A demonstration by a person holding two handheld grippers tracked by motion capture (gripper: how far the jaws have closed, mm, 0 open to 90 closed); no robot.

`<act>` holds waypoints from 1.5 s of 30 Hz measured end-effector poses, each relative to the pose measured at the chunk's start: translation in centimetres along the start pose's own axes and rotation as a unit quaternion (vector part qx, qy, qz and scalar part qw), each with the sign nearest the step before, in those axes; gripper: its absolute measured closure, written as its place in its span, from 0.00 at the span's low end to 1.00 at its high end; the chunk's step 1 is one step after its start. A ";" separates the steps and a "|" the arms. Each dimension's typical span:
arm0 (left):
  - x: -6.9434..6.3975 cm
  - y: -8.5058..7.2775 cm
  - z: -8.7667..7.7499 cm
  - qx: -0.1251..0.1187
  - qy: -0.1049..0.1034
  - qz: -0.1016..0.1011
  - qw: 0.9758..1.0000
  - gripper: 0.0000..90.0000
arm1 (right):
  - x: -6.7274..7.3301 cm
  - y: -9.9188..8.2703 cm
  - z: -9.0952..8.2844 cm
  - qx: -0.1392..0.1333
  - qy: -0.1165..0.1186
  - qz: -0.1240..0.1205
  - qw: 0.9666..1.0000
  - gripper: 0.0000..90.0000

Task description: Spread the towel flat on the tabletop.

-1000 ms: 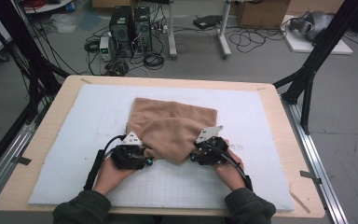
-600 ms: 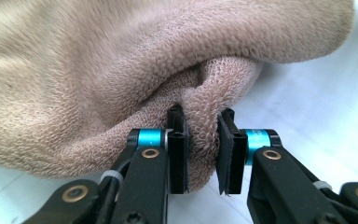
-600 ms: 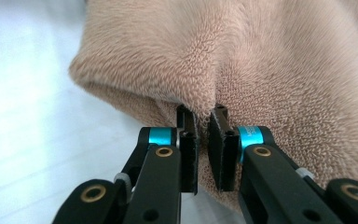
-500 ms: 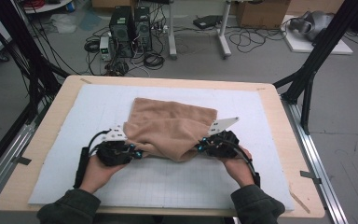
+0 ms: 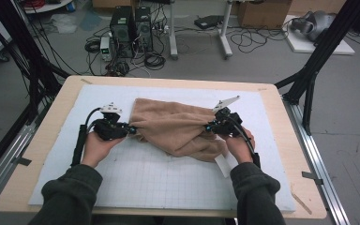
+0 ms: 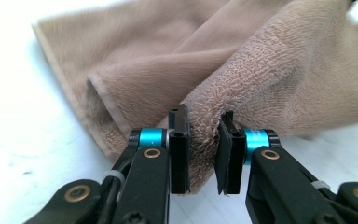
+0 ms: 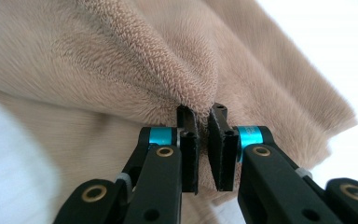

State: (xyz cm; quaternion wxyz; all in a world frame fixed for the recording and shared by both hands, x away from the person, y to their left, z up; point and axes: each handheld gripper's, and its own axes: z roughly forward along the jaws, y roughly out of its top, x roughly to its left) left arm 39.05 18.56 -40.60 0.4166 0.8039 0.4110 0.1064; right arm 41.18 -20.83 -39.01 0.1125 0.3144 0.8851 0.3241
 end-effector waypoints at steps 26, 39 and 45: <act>-4.3 -1.5 -3.1 0.001 -0.034 0.086 0.996 0.67 | 3.9 -3.4 -3.4 -0.049 0.040 -0.073 0.995 0.66; -4.1 -1.9 3.6 0.060 0.033 0.103 0.992 0.72 | 4.1 -3.4 1.6 -0.005 0.040 -0.076 0.996 0.61; -4.0 -1.9 3.2 0.060 0.032 0.101 0.992 0.91 | 4.5 -3.5 1.7 -0.008 0.051 -0.074 0.996 0.85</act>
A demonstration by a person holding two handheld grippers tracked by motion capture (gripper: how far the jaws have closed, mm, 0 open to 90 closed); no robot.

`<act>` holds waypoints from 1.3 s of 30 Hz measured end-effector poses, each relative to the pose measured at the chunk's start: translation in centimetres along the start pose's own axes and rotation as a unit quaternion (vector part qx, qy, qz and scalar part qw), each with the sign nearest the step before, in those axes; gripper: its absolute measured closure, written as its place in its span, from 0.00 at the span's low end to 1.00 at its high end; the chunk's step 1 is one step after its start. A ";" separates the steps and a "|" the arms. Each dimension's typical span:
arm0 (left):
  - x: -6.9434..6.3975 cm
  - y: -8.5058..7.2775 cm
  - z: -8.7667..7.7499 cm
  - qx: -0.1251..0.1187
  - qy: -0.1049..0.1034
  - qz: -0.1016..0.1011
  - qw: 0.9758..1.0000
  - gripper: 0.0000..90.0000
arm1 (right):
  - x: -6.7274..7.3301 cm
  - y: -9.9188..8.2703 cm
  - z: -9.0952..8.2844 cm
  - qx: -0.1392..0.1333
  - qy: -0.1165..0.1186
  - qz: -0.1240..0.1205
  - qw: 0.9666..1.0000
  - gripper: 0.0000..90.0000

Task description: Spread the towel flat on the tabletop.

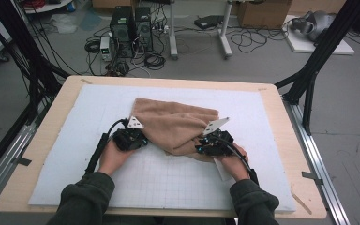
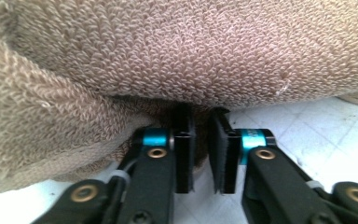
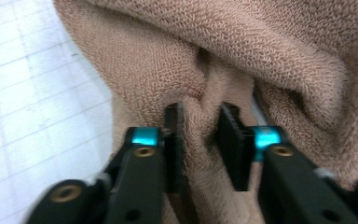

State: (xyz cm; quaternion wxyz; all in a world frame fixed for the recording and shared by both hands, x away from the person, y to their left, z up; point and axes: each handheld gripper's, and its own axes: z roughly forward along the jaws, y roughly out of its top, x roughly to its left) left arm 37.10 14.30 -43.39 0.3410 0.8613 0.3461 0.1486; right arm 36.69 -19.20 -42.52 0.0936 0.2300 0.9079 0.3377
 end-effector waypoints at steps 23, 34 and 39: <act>0.9 0.9 -8.4 -0.083 -0.047 0.003 0.995 0.93 | 0.5 2.2 -7.0 -0.067 -0.001 0.003 0.998 0.88; 4.4 1.5 -1.9 -0.047 -0.015 -0.072 0.996 0.93 | -4.2 0.6 -1.5 0.002 -0.043 0.074 0.996 0.88; 3.9 1.3 -4.2 -0.057 -0.023 -0.056 0.997 0.85 | -3.8 0.7 -2.7 -0.015 -0.045 0.071 0.996 0.80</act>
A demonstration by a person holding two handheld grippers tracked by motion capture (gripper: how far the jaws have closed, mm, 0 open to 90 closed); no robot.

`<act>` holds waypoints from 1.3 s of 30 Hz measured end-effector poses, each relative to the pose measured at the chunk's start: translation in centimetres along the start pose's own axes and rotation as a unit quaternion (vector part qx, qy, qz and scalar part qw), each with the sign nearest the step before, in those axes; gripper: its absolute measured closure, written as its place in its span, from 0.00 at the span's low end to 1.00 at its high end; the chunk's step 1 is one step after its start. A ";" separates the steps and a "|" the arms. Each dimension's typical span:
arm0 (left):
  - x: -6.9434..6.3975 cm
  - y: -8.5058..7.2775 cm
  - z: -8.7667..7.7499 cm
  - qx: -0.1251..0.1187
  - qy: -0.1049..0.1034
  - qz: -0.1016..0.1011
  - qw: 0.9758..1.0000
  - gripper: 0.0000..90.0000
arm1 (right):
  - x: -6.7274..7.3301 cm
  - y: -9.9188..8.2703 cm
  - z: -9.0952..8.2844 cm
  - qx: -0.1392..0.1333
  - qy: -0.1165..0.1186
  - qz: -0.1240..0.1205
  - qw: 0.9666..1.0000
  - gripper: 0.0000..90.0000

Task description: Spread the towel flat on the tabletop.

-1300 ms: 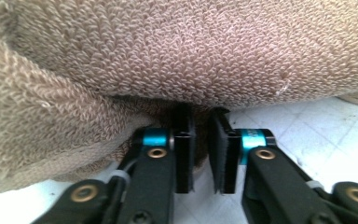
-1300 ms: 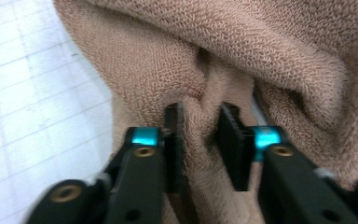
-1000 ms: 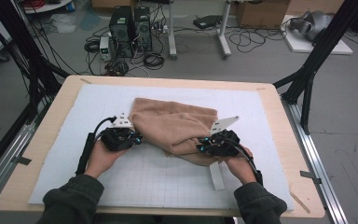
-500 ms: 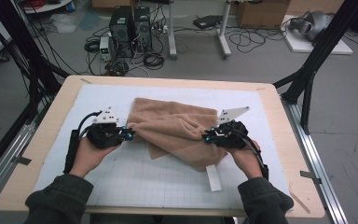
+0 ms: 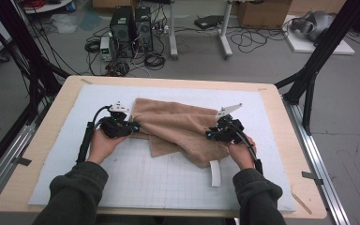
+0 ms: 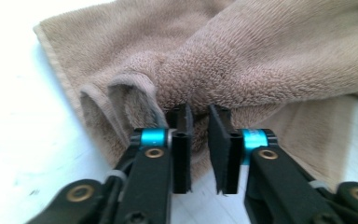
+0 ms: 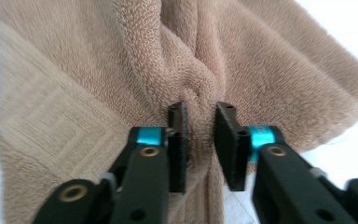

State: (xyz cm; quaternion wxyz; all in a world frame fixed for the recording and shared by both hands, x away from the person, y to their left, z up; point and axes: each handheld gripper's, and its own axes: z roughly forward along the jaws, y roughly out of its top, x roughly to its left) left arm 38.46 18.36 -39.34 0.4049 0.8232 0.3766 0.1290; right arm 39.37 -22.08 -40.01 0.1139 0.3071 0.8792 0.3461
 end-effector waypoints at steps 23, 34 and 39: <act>-6.9 -1.9 2.0 0.036 -0.093 0.078 0.992 0.78 | 3.2 -4.8 -3.3 -0.026 0.024 -0.044 0.998 0.66; -7.9 -2.6 4.7 0.065 -0.060 0.107 0.990 0.82 | 2.6 -6.0 -1.2 0.012 0.028 -0.038 0.999 0.61; -8.3 -2.5 4.7 0.068 -0.053 0.117 0.989 0.94 | 2.8 -6.0 -0.5 0.010 0.032 -0.030 0.999 0.75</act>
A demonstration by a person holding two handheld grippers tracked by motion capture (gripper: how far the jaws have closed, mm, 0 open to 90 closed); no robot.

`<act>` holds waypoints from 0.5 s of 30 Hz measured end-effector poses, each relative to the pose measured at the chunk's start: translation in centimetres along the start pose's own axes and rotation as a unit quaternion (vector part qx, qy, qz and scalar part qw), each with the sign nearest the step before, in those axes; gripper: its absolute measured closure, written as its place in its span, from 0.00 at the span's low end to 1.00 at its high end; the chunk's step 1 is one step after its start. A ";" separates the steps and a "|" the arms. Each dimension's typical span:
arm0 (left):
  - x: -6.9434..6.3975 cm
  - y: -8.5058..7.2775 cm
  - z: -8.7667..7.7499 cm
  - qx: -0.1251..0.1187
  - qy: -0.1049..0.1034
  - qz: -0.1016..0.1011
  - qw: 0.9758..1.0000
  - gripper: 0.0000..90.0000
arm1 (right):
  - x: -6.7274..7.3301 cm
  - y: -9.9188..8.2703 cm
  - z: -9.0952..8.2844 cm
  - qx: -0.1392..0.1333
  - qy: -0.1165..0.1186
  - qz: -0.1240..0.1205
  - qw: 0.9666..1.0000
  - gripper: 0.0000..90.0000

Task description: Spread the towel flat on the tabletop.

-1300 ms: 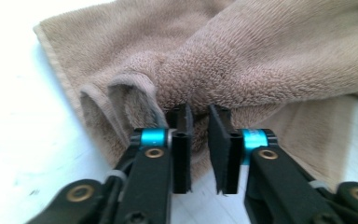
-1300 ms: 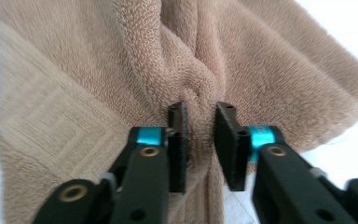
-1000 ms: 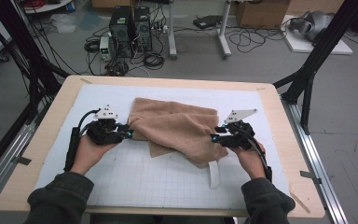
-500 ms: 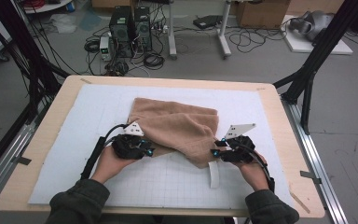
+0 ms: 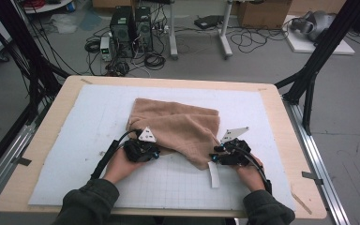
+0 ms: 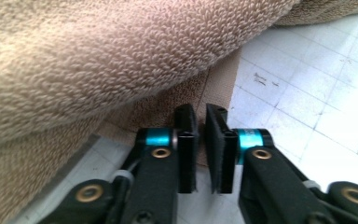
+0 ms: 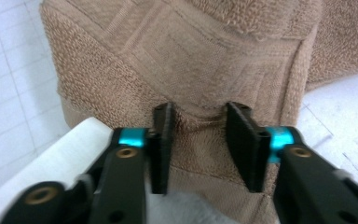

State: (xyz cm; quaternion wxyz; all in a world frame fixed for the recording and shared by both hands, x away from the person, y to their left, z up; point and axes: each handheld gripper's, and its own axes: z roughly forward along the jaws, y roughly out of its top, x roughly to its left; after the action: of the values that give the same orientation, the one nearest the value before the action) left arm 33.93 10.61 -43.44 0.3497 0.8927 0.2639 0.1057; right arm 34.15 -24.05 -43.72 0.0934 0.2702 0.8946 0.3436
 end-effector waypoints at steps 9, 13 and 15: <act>-1.2 -1.3 -3.9 -0.040 -0.005 -0.004 0.999 0.96 | 1.7 0.4 -1.2 -0.013 0.023 -0.029 0.999 0.91; -2.3 -2.6 -6.5 -0.059 -0.005 0.004 0.998 0.96 | 3.2 0.4 -2.7 -0.033 0.035 -0.042 0.998 0.91; -2.8 -3.6 -8.0 -0.069 -0.007 0.001 0.998 0.96 | 4.2 0.5 -3.3 -0.040 0.042 -0.048 0.997 0.91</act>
State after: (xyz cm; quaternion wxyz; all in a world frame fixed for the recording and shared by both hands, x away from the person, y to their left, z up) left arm 27.19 15.83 -40.04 0.4117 0.8676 0.2527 0.1178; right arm 29.69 -23.36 -40.83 0.0835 0.2081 0.8951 0.3855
